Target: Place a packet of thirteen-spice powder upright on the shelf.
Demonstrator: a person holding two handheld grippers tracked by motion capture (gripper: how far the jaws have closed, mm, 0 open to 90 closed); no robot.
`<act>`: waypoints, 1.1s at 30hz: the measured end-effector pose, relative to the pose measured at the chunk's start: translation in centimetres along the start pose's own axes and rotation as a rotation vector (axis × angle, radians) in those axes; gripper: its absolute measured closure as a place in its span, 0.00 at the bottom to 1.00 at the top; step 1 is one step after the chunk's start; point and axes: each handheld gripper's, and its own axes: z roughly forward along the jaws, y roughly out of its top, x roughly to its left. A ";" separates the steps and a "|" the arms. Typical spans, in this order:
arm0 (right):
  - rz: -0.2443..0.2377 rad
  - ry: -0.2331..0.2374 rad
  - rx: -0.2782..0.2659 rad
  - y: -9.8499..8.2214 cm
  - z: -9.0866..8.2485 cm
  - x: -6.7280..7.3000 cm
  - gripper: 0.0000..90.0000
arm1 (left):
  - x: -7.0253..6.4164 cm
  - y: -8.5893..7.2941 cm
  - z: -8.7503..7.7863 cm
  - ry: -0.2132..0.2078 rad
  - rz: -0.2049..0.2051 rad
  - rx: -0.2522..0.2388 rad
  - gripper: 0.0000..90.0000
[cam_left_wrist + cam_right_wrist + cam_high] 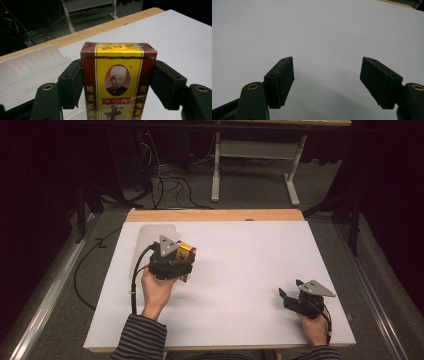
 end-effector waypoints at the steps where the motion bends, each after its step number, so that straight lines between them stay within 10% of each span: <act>1: 0.000 0.000 0.000 0.0 0.0 0.0 0.31 | 0.2 -0.1 0.0 0.006 -0.005 -0.002 0.36; 33: 0.000 -0.002 0.003 0.0 0.0 0.0 0.30 | 4.5 -2.9 -0.4 0.151 -0.089 0.013 0.36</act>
